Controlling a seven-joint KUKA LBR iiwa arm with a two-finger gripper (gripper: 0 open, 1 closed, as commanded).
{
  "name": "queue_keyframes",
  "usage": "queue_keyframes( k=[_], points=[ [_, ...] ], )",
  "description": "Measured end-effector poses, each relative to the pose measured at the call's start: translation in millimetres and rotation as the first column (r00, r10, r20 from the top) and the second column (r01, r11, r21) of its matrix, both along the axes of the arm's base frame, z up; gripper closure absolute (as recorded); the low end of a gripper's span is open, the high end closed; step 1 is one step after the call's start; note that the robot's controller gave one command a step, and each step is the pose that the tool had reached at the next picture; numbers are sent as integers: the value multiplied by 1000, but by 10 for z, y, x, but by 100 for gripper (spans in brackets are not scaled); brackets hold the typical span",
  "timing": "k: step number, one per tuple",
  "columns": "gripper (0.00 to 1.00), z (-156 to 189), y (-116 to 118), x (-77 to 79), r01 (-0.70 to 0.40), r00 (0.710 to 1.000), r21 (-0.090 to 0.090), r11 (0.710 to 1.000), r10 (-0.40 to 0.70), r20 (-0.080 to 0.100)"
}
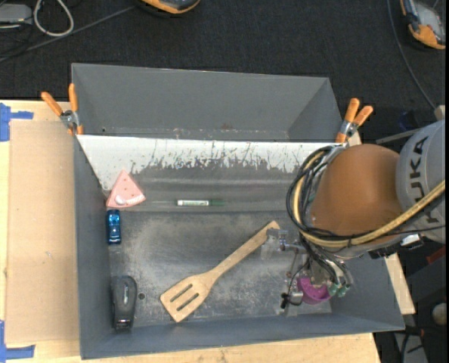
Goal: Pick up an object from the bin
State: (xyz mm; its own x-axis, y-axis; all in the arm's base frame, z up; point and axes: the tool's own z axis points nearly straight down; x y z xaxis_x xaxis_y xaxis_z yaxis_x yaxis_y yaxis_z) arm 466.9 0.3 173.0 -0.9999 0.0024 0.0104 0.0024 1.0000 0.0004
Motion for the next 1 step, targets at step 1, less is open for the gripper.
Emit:
queue_keyframes(
  k=[1],
  points=[
    [0, 37, 0, 19, 0, 1000, 0, 1000, 0, 8]
  ],
)
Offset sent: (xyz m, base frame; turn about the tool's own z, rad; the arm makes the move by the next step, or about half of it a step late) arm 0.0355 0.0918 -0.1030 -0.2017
